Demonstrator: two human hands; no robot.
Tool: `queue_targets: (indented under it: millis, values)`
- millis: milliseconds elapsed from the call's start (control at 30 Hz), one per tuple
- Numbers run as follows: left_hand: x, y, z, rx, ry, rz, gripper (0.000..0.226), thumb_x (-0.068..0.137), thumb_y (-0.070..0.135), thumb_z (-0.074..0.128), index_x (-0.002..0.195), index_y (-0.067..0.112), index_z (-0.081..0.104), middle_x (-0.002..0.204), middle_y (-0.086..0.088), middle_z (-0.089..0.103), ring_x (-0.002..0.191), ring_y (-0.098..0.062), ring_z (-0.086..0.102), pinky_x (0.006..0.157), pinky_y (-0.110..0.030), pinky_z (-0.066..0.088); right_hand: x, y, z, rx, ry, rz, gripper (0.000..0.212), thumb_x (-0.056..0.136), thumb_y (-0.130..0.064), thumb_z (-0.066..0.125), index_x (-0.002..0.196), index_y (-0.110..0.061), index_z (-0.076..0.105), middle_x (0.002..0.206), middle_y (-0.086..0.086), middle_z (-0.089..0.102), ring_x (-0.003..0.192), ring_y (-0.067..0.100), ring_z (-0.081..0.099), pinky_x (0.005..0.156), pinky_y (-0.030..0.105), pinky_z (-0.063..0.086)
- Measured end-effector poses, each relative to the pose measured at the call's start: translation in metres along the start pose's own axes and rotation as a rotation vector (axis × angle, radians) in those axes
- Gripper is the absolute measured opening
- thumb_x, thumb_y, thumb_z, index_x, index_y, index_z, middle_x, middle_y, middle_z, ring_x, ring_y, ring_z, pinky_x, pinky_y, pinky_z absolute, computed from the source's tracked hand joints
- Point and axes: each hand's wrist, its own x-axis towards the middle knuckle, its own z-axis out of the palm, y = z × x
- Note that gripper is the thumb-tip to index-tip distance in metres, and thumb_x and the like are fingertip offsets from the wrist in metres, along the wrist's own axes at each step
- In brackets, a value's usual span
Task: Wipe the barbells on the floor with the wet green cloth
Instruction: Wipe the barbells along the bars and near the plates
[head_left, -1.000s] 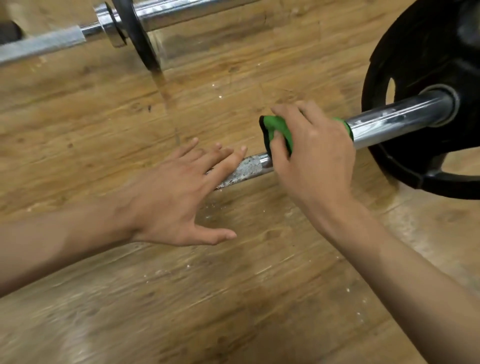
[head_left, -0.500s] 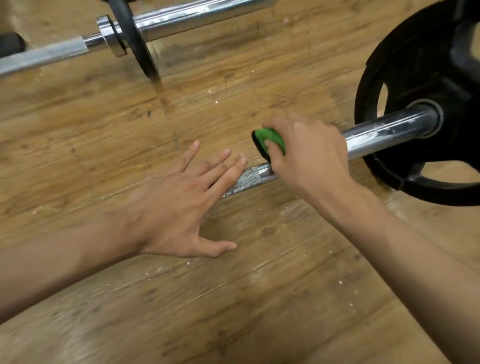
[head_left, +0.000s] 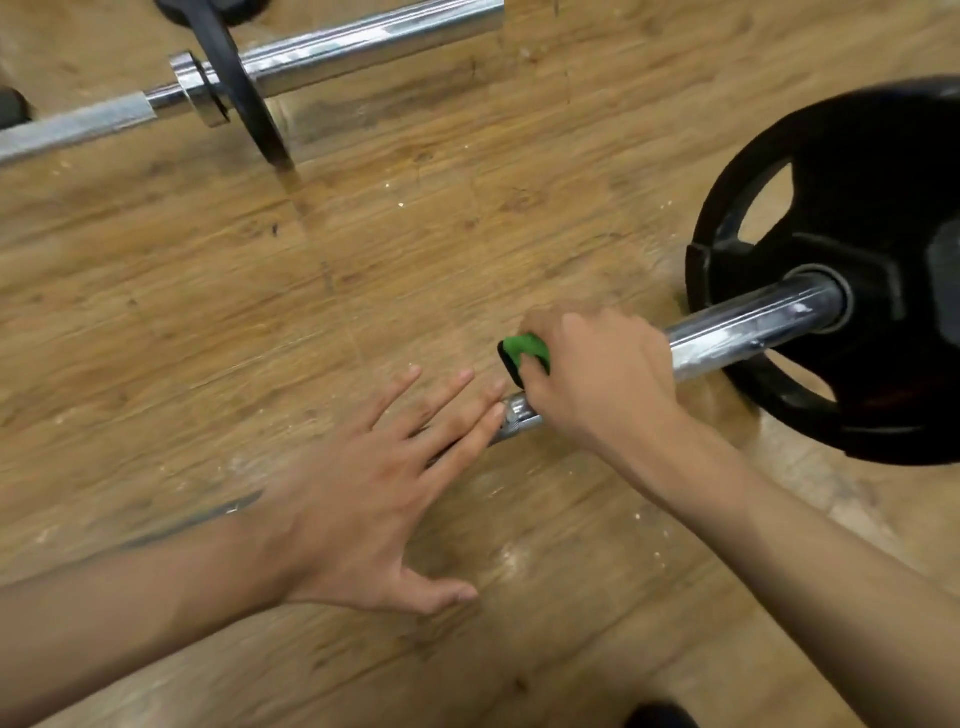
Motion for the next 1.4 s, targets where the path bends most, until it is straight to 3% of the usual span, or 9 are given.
queue_targets:
  millis: [100,267,400,500,633,833,1033,1267,1400]
  values:
    - [-0.006,0.014,0.001,-0.013,-0.007,0.022,0.12,0.085,0.091,0.032,0.164,0.003,0.016,0.174,-0.014,0.009,0.161,-0.032,0.006,0.125,-0.056,0.015,-0.04,0.01,0.012,0.145,0.211,-0.094,0.021,0.098,-0.022,0.056,0.113,-0.019,0.071,0.109,0.002,0.068,0.085,0.032,0.066,0.071,0.041,0.047]
    - [-0.015,0.037,0.005,-0.082,-0.013,0.039,0.118,0.085,0.091,0.032,0.166,0.006,0.013,0.175,-0.011,0.006,0.161,-0.031,0.006,0.123,-0.054,0.019,-0.121,0.027,0.045,0.274,0.499,-0.229,0.037,0.1,-0.001,0.059,0.135,-0.009,0.058,0.141,0.019,0.056,0.131,0.037,0.057,0.113,0.055,0.041]
    - [-0.019,0.056,0.006,-0.045,-0.006,0.057,0.118,0.086,0.09,0.032,0.164,0.002,0.019,0.174,-0.015,0.01,0.161,-0.033,0.008,0.122,-0.056,0.02,-0.1,0.019,0.015,0.156,0.292,-0.138,0.033,0.094,-0.007,0.058,0.125,-0.012,0.068,0.119,0.01,0.068,0.098,0.033,0.068,0.086,0.044,0.051]
    - [-0.021,0.066,0.009,0.006,-0.017,0.061,0.115,0.087,0.087,0.034,0.163,0.002,0.02,0.173,-0.016,0.01,0.16,-0.035,0.01,0.123,-0.057,0.02,-0.073,0.006,-0.011,0.026,-0.11,0.054,0.029,0.093,-0.026,0.057,0.121,-0.025,0.064,0.112,0.0,0.066,0.093,0.035,0.068,0.067,0.036,0.033]
    - [-0.024,0.074,0.014,0.045,-0.006,0.074,0.11,0.091,0.082,0.035,0.164,0.002,0.018,0.173,-0.017,0.01,0.16,-0.037,0.011,0.124,-0.058,0.021,-0.096,0.013,0.0,0.089,0.068,-0.01,0.029,0.092,-0.015,0.061,0.12,-0.019,0.068,0.108,0.005,0.067,0.089,0.035,0.068,0.069,0.04,0.042]
    - [-0.027,0.082,0.016,0.032,0.005,0.098,0.098,0.1,0.076,0.029,0.164,0.002,0.019,0.173,-0.018,0.01,0.159,-0.039,0.013,0.121,-0.062,0.03,-0.157,0.034,0.034,0.262,0.449,-0.183,0.035,0.096,0.002,0.061,0.13,-0.003,0.064,0.125,0.021,0.067,0.115,0.037,0.065,0.104,0.053,0.047]
    - [-0.027,0.082,0.018,0.048,0.023,0.092,0.095,0.102,0.073,0.027,0.163,0.0,0.02,0.172,-0.02,0.01,0.159,-0.039,0.012,0.122,-0.062,0.027,-0.099,0.02,0.003,0.129,0.0,0.013,0.027,0.092,-0.022,0.062,0.117,-0.021,0.069,0.103,0.003,0.069,0.083,0.036,0.067,0.066,0.039,0.044]
    - [-0.024,0.073,0.018,0.05,0.038,0.101,0.095,0.102,0.073,0.026,0.164,0.001,0.015,0.173,-0.018,0.007,0.16,-0.038,0.01,0.125,-0.059,0.02,-0.135,0.028,0.017,0.24,0.321,-0.136,0.028,0.104,-0.011,0.056,0.127,-0.009,0.069,0.116,0.011,0.067,0.099,0.033,0.065,0.09,0.047,0.049]
    - [-0.022,0.065,0.017,0.041,0.039,0.097,0.094,0.103,0.072,0.022,0.164,0.002,0.013,0.173,-0.018,0.007,0.159,-0.038,0.011,0.124,-0.06,0.023,-0.073,0.016,-0.009,0.077,-0.132,-0.007,0.027,0.091,-0.028,0.057,0.114,-0.026,0.071,0.102,0.008,0.069,0.09,0.039,0.065,0.068,0.037,0.042]
